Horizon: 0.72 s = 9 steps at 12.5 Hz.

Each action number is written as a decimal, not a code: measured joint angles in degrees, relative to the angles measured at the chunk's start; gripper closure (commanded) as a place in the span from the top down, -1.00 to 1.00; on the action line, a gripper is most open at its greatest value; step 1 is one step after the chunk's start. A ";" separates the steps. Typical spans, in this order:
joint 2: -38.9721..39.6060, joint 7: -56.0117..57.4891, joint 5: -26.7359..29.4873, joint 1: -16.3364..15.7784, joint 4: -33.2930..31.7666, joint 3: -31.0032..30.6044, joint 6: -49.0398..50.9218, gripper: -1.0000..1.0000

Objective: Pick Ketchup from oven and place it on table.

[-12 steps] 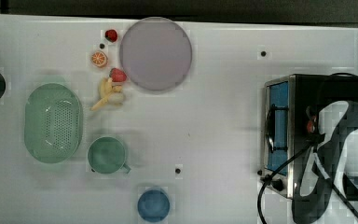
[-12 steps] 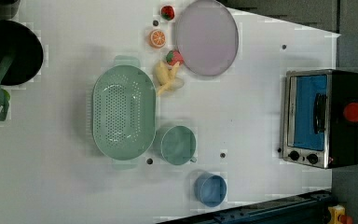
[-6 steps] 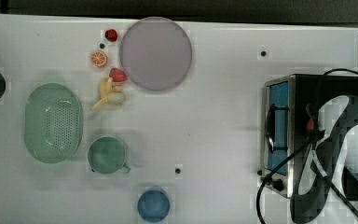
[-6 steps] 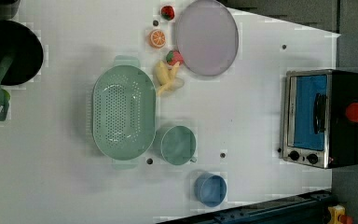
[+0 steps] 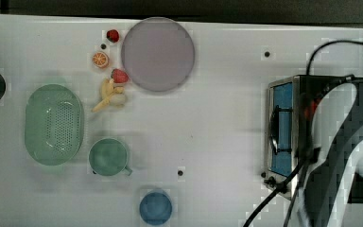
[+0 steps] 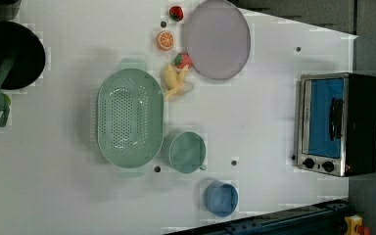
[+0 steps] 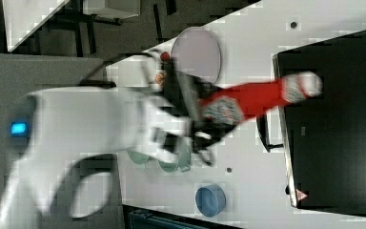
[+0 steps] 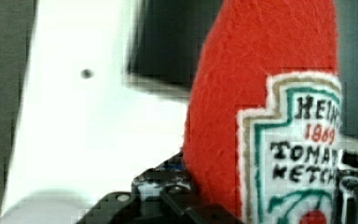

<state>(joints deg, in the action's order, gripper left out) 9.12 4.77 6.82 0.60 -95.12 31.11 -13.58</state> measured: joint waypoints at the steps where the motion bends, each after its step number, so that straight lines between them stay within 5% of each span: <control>1: -2.63 0.00 0.38 -1.24 0.34 -1.73 2.61 0.27; 6: -7.10 0.19 -1.02 -6.07 1.90 -13.26 5.67 0.27; 9: -6.28 0.27 -5.80 -9.16 -4.36 -17.78 6.04 0.27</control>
<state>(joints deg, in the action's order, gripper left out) 2.84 5.04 1.02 -8.55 -99.48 13.33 -7.55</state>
